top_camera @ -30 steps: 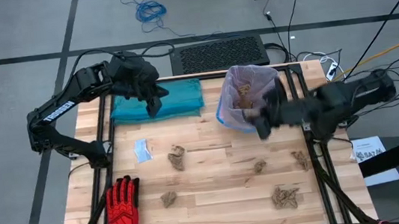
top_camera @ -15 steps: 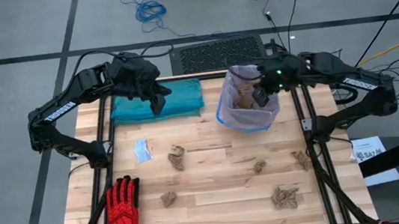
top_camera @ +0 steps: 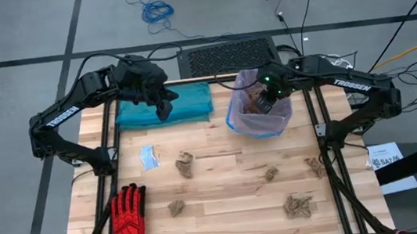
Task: Place trash/remove bag and relplace
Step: Put the brown napkin into the trash bin
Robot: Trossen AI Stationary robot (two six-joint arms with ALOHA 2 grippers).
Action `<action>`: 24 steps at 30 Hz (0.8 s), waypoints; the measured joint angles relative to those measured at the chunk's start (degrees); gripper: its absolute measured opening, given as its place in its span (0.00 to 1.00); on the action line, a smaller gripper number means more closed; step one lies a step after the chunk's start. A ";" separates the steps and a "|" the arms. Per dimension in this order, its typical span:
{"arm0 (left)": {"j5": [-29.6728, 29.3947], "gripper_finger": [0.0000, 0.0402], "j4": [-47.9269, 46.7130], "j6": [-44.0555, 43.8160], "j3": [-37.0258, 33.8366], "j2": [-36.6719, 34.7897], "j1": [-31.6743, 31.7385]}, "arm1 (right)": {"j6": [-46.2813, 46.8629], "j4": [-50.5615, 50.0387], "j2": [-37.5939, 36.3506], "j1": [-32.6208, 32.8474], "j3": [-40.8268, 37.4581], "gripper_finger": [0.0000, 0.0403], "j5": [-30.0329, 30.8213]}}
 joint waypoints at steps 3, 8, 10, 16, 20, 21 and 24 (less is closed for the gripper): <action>-0.02 0.00 0.00 0.79 0.00 0.00 -0.02 | -0.15 0.02 -0.10 0.00 0.00 0.48 0.01; 0.00 0.00 -0.53 0.74 0.00 0.00 -0.02 | -1.59 -0.91 -1.98 0.00 0.00 0.57 -4.17; 0.00 0.00 -1.64 0.77 0.00 0.00 -0.02 | -1.78 -1.28 -3.36 0.00 0.00 0.59 -10.24; -0.85 0.00 -4.60 0.84 0.00 -0.02 -0.02 | -3.81 -4.12 -8.68 7.15 0.02 0.55 -27.17; -1.18 0.00 -5.55 0.98 0.00 -0.02 0.00 | -0.80 -7.80 -10.45 18.30 0.02 0.50 -25.41; -1.20 0.00 -5.86 1.11 0.00 -0.02 0.00 | 0.74 -7.68 -10.51 21.17 0.02 0.50 -24.05; -1.20 0.00 -6.09 1.20 0.00 -0.02 -0.02 | 5.21 -6.49 -9.72 30.01 0.00 0.49 -18.02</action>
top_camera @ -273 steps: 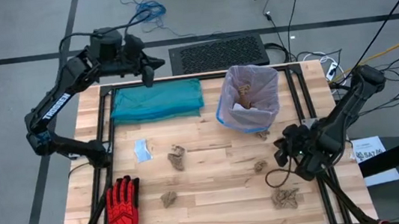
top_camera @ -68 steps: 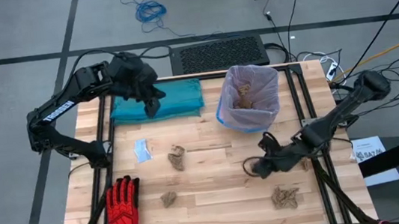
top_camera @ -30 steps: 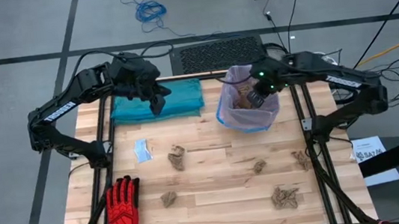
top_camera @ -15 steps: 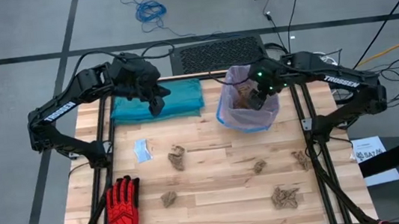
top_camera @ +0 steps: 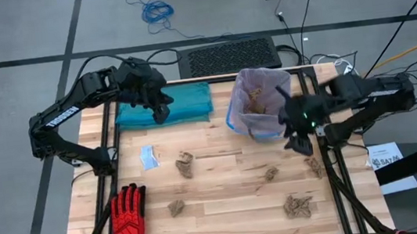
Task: Place trash/remove bag and relplace
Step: Put the brown napkin into the trash bin
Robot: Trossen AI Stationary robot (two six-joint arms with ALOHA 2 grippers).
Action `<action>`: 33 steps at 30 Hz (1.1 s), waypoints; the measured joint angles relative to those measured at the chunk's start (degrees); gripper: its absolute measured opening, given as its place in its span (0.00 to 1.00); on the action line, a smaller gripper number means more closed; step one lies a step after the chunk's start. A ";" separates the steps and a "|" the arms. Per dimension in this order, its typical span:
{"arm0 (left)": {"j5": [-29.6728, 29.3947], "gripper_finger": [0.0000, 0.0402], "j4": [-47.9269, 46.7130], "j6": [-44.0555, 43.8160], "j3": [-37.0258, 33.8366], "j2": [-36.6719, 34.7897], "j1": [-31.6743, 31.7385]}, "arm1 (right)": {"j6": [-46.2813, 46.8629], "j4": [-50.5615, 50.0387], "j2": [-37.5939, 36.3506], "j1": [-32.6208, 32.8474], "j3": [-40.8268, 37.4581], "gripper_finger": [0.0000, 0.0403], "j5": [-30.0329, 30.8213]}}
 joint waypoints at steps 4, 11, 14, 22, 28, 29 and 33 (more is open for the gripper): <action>-0.04 0.00 -0.66 -0.30 0.00 0.00 0.02 | 4.17 -0.85 3.38 9.58 -0.01 0.49 7.00; -0.04 0.00 -2.85 -0.31 -0.02 0.00 0.02 | 8.93 -1.10 12.59 17.50 -0.05 0.49 14.03; -0.04 0.00 -2.73 -0.31 -0.02 0.00 0.00 | 9.42 -0.95 16.94 18.29 -0.07 0.49 14.05; 0.20 0.00 -3.19 -0.31 -0.02 0.00 0.00 | 9.70 3.99 24.83 17.18 -0.09 0.53 13.74; 0.38 0.00 -7.22 1.20 -0.02 0.00 0.00 | 8.98 6.90 29.56 15.77 -0.09 0.61 13.92; 0.37 0.00 -8.00 1.71 -0.02 0.00 0.02 | 8.67 7.28 30.71 15.70 -0.09 0.62 13.93; 0.40 0.00 -9.28 3.38 -0.02 0.00 0.02 | 7.07 9.35 35.33 15.73 -1.14 0.63 13.64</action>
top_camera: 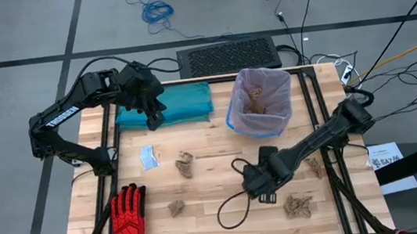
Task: Place trash/remove bag and relplace
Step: Put the brown napkin into the trash bin
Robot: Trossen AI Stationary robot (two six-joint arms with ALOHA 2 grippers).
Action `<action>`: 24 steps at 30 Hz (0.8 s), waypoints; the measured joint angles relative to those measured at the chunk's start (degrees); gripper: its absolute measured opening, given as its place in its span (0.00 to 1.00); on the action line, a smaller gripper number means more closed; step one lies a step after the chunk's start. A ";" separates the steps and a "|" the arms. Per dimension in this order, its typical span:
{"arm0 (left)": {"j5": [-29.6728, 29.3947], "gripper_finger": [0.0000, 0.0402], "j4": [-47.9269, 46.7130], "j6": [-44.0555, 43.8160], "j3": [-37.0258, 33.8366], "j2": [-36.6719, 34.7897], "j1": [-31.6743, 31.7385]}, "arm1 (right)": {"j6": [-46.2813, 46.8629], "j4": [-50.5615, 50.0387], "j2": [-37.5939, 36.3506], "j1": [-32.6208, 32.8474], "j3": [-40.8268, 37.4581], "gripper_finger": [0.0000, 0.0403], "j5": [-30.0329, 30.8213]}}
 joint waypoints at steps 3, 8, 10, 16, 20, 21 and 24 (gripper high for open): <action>0.13 0.00 -0.35 0.92 0.00 -0.02 -0.02 | 0.22 1.86 2.64 0.00 -3.05 0.62 -2.11; 0.17 0.00 -1.38 2.26 -0.02 -0.02 -0.05 | 0.24 6.10 4.43 -0.43 -9.43 0.62 -2.95; 0.18 0.00 -1.37 2.32 -0.02 -0.02 -0.13 | 0.39 9.51 4.45 -1.30 -12.20 0.62 -3.00; 0.21 0.00 -1.34 2.33 -0.02 -0.02 -0.13 | 1.32 19.71 3.93 -4.47 -19.31 0.60 -4.57; 0.30 0.00 -1.82 2.17 -0.02 -0.02 -0.13 | -0.38 21.72 3.79 -6.33 -21.41 0.47 -7.10; 0.28 0.00 -2.27 2.13 -0.02 -0.02 -0.13 | -1.00 21.60 3.78 -6.46 -21.45 0.41 -6.97; 0.33 0.00 -2.62 1.06 -0.02 -0.03 -0.13 | -2.46 20.79 3.27 -6.75 -21.25 0.18 -6.91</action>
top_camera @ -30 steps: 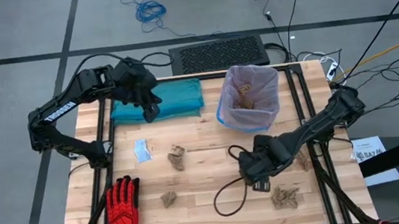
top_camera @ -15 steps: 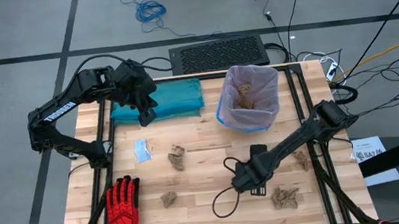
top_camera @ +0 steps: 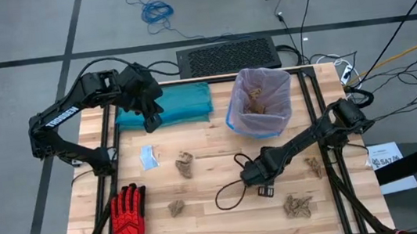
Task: Place trash/remove bag and relplace
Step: Put the brown napkin into the trash bin
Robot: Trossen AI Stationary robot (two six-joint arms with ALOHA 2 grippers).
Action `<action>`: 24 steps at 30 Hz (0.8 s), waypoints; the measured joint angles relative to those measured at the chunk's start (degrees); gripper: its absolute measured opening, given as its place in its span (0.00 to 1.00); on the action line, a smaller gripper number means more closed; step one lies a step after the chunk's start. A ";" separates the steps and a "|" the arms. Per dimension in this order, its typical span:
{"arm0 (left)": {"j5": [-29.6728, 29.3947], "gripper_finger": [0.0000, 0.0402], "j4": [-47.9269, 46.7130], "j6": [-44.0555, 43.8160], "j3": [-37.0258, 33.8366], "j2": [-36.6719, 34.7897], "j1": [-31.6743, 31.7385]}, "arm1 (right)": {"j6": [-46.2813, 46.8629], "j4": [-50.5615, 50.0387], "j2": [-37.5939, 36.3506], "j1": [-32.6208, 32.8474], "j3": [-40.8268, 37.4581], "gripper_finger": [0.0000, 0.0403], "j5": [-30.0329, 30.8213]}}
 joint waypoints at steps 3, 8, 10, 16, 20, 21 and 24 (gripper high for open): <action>0.13 0.00 0.00 -0.39 0.00 -0.01 -0.04 | -0.59 -1.21 -1.43 -0.07 1.39 0.03 -0.47; 0.21 0.00 0.03 -0.37 0.00 -0.01 -0.33 | -0.42 -2.35 -7.18 0.11 4.50 0.00 -1.27; 0.21 0.00 0.02 -0.39 0.00 -0.01 -0.48 | -0.12 -3.71 -9.29 0.17 4.93 0.00 -1.23; 0.21 0.00 0.01 -0.36 0.00 -0.01 -0.48 | 2.46 -8.43 -17.21 0.21 9.96 0.00 3.72; 0.19 0.00 0.17 -0.35 0.00 -0.01 -0.48 | 2.42 -8.81 -21.62 -1.31 16.17 0.00 10.36; 0.20 0.00 0.37 -0.35 0.00 -0.01 -0.48 | 2.13 -9.01 -22.44 -1.96 17.86 0.00 12.23; 0.19 0.00 0.68 -0.39 0.00 -0.01 -0.48 | -0.31 -9.61 -24.08 -4.73 22.85 0.00 17.83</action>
